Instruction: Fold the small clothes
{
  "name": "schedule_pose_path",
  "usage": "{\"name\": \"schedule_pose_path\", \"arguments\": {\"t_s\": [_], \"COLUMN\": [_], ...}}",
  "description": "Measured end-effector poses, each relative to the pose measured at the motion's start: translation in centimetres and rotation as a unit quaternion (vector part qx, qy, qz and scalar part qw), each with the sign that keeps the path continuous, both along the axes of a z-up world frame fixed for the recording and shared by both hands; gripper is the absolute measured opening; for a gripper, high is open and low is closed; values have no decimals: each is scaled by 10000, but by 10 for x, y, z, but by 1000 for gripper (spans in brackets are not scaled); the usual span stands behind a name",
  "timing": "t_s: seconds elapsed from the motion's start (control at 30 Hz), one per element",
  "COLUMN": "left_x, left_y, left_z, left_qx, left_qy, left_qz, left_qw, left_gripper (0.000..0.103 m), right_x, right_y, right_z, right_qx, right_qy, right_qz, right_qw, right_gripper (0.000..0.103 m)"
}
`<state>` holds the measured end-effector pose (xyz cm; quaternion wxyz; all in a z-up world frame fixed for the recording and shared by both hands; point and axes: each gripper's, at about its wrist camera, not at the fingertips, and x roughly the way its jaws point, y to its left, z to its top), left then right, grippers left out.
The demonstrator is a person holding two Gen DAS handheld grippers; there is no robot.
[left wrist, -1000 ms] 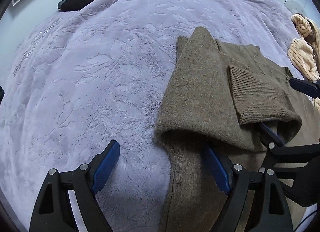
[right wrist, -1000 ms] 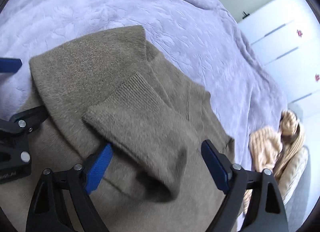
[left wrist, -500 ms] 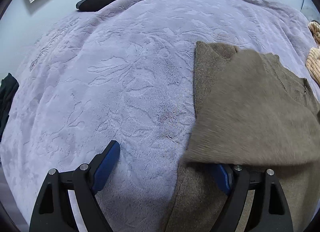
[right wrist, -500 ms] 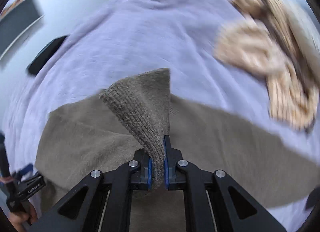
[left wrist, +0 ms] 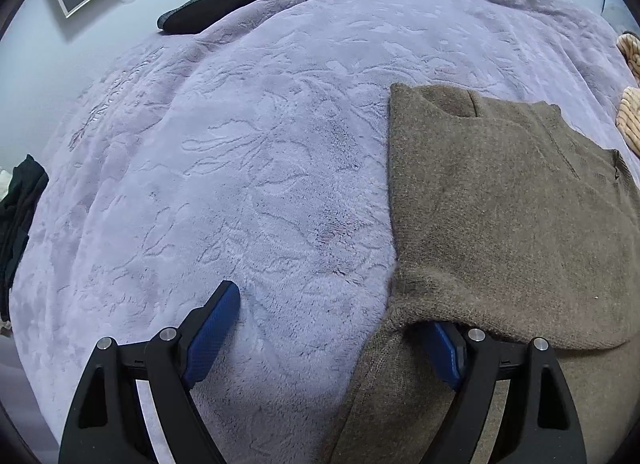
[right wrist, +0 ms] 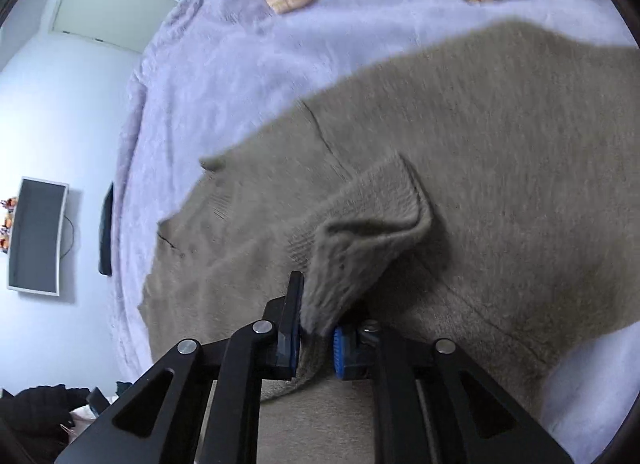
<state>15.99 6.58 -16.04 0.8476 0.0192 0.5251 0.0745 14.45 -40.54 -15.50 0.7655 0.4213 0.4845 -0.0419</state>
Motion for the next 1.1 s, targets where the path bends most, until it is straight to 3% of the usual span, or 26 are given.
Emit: {"name": "schedule_pose_path", "arguments": {"t_s": [0.1, 0.17, 0.23, 0.33, 0.4, 0.5, 0.6, 0.73, 0.97, 1.1], "left_x": [-2, -3, -4, -6, -9, -16, -23, -19, 25, 33], "left_y": [3, 7, 8, 9, 13, 23, 36, 50, -3, -9], "left_z": [1, 0, -2, -1, 4, 15, 32, 50, 32, 0], "left_qx": [-69, -164, -224, -322, -388, -494, -420, -675, -780, -554], "left_qy": [-102, -115, -105, 7, 113, 239, 212, 88, 70, 474], "left_qz": [169, 320, 414, 373, 182, -106, -155, -128, -760, -763], "left_qw": [9998, 9993, 9988, 9988, 9990, 9984, 9988, 9976, 9940, 9944], "left_gripper": [86, 86, 86, 86, 86, 86, 86, 86, 86, 86], "right_x": [2, 9, 9, -2, -19, -37, -58, -73, -18, -9], "right_y": [4, 3, -4, -18, -29, -35, -35, -19, 51, 73], "right_z": [23, 26, 16, -14, -19, -11, 7, 39, 42, 14], "right_qx": [-6, -262, -501, -355, -117, -170, -606, -913, -968, -1115], "right_qy": [-476, -600, -435, 61, 16, 185, 398, 281, 57, 464], "right_qz": [235, 422, 385, 175, -42, -196, -328, -344, 783, 1160], "right_qw": [9986, 9970, 9971, 9992, 9999, 9995, 9968, 9948, 9922, 9859], "right_gripper": [10, 10, 11, 13, 14, 15, 16, 17, 17, 16]}}
